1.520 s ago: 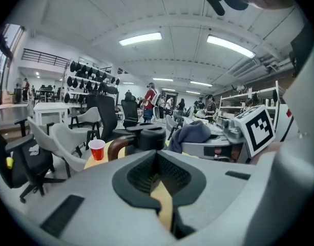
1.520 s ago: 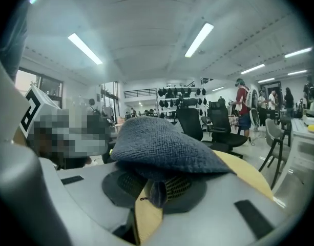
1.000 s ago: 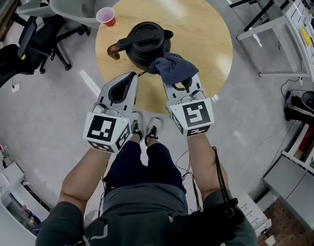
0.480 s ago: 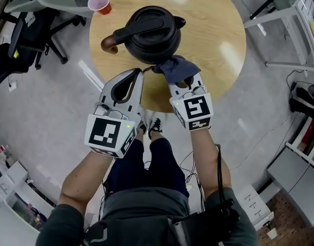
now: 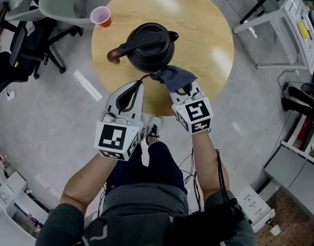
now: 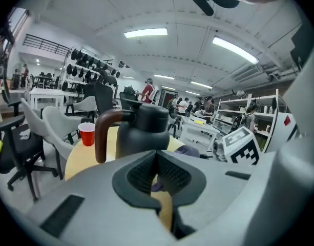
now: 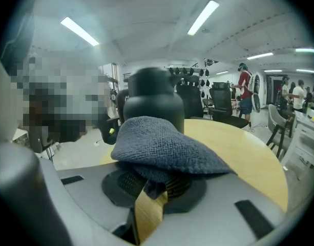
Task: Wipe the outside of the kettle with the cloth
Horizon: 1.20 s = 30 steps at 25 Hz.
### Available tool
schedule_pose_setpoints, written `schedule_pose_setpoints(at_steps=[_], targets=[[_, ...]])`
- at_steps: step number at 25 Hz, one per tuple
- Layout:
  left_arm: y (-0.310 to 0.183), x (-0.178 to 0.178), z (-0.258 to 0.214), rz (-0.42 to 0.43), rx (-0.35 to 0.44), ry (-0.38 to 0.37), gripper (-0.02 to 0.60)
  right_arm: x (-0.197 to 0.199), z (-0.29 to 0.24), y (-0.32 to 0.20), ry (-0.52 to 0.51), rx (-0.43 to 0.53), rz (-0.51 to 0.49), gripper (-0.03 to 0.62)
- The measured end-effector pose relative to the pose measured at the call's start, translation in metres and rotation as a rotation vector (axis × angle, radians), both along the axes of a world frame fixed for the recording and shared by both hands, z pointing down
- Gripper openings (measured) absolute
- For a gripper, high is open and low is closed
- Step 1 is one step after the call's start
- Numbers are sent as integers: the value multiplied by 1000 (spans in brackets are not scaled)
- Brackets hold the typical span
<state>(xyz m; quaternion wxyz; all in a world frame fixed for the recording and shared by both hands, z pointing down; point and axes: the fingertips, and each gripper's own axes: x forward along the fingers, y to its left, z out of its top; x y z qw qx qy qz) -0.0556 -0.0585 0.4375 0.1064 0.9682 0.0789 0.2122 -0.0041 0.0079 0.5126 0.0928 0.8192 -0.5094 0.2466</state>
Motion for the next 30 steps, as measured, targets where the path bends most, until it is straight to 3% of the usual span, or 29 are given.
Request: schedule_pose_setpoints(at_steps=[6, 10, 14, 17, 23, 30], targets=[[-5, 2, -46, 10, -15, 42, 9, 12, -100, 7, 109, 37, -4, 91], [3, 10, -61, 9, -14, 69, 9, 31, -127, -1, 167, 44, -73, 91], [6, 18, -60, -19, 13, 72, 9, 39, -122, -11, 179, 61, -176, 91], [3, 21, -52, -91, 18, 54, 9, 39, -107, -14, 173, 59, -281, 89], [4, 24, -35, -220, 34, 4, 9, 41, -99, -15, 136, 150, -418, 89], [-5, 30, -31, -365, 56, -2, 9, 50, -69, -6, 72, 175, -488, 89]])
